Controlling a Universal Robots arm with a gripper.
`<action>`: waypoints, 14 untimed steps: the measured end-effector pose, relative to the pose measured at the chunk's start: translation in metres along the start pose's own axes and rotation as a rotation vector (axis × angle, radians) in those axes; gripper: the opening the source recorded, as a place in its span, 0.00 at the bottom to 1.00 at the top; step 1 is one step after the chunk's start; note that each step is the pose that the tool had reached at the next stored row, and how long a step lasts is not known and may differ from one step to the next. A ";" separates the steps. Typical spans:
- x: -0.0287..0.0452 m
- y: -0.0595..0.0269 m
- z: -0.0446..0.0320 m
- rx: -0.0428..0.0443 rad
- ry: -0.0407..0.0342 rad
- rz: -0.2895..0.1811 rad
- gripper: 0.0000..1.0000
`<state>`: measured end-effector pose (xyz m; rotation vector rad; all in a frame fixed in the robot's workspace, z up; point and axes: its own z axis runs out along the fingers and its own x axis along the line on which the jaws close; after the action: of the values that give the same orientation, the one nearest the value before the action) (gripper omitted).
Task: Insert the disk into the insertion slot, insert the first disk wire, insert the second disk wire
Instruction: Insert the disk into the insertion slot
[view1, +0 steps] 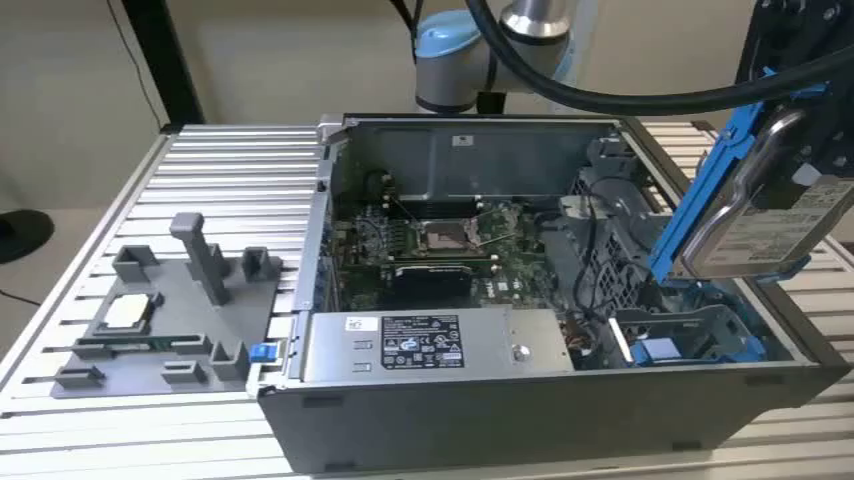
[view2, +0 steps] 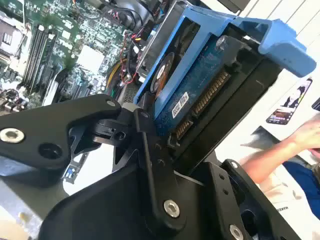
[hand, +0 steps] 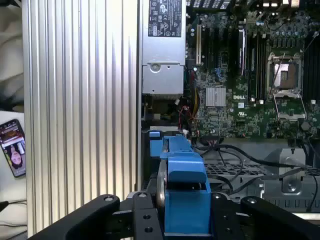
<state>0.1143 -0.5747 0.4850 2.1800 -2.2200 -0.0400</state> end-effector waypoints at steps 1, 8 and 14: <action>0.0000 0.0000 0.0000 0.0000 0.0000 0.000 0.00; 0.0000 0.0000 0.0000 0.0000 0.0000 0.000 0.00; 0.0013 -0.0001 0.0021 0.0000 0.0001 0.000 0.00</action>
<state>0.1142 -0.5760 0.4829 2.1799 -2.2200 -0.0399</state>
